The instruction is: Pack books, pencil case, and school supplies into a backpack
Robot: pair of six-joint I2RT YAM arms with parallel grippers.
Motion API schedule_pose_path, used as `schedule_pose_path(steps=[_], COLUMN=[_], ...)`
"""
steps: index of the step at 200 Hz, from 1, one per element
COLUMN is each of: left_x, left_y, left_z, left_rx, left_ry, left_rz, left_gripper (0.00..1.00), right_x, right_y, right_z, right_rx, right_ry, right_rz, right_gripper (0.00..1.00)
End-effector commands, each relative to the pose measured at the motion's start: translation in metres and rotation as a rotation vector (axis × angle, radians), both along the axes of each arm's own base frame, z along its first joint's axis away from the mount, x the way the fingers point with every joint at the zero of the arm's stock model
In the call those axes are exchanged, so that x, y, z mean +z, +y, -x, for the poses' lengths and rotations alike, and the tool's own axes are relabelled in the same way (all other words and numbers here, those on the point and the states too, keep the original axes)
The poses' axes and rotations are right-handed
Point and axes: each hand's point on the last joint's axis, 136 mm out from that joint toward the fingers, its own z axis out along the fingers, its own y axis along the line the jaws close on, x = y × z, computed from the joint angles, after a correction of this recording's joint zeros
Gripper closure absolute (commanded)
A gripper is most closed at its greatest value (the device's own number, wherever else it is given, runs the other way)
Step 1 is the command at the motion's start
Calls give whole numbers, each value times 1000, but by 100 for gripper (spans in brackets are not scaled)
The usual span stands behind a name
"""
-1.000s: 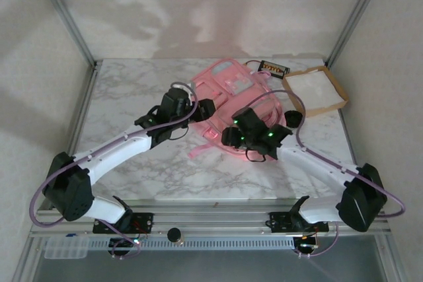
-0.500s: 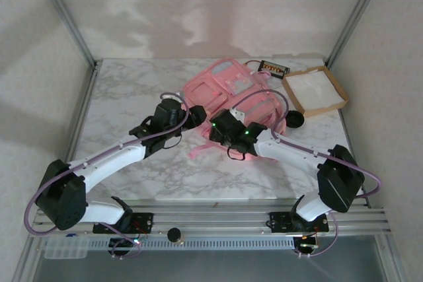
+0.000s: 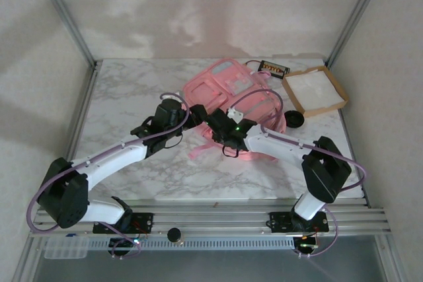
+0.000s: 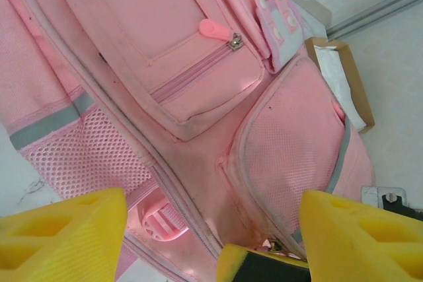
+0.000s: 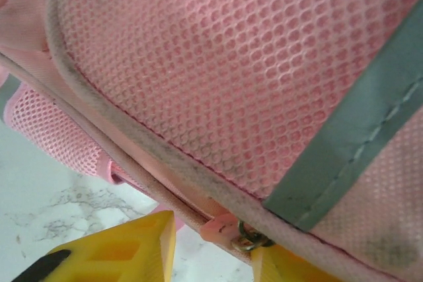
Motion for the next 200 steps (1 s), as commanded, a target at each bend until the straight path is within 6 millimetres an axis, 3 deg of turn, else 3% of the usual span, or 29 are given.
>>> schedule_pose_path(steps=[1,21,56,73,133,161,200], left_x=[-3,-4,-5,-6,-7,-13,-16], left_y=[2,3,2,0,-12,-33,-72], left_z=[-3,-3,-4,-4,-6,-6,-14], left_rx=[11,13,12,8,-5,-21,-66], left_ry=[1,1,7,14,47,103,154], left_rz=[11,6,12,27,104,211,258], left_gripper=[30,29,29,29,30,34,42], right_x=[5,5,6,7,13,24,26], right_y=[-8,-11,-15,-18,-22,-15,-19], right_z=[-19,-22,-18,-15,-4,0,6], right_rx=[-62,-67,-45,-32,19,95,131], right_ry=[-46,-52,-47,-45,-38,-49,-39], right_rz=[5,4,-11,-20,-108,-130,-160], right_gripper=[65,75,77,85,97,98,100])
